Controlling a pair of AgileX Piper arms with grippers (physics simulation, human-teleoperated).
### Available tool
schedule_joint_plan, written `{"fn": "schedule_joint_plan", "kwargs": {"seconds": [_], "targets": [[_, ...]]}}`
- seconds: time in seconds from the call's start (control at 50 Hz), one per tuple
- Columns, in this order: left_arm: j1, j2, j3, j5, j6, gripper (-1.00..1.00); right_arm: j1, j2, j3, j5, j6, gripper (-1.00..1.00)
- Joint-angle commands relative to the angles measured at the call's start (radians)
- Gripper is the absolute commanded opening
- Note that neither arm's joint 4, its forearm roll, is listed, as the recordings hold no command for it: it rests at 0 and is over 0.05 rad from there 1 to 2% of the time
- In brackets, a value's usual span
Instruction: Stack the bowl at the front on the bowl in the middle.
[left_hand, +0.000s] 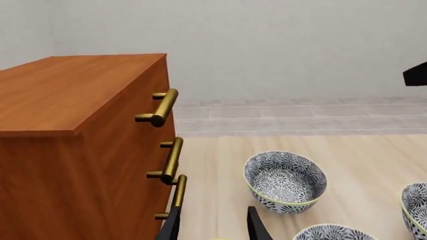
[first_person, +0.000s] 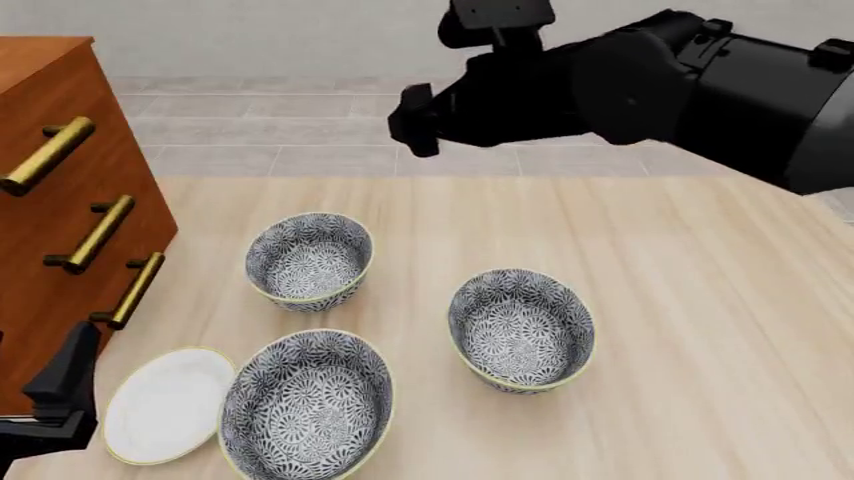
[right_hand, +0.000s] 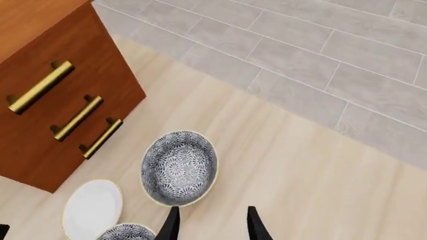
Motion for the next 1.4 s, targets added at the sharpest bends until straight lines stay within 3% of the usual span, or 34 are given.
{"fn": "schedule_joint_plan", "kwargs": {"seconds": [0.02, 0.42, 0.56, 0.88, 1.4], "targets": [[0.000, -0.006, 0.000, 0.006, 0.002, 1.00, -0.009, 0.130, -0.126, 0.041, 0.009, 1.00], [0.004, -0.012, -0.002, 0.003, -0.005, 1.00, 0.002, 0.288, -0.143, -0.006, 0.009, 1.00], [0.006, 0.027, -0.001, -0.036, -0.006, 1.00, 0.016, 0.330, -0.161, -0.012, 0.037, 1.00], [0.004, 0.004, 0.000, -0.008, -0.004, 1.00, 0.026, 0.405, -0.236, 0.000, 0.112, 1.00], [0.014, 0.080, 0.000, -0.078, -0.005, 1.00, 0.021, 0.547, -0.278, -0.035, 0.178, 1.00]]}}
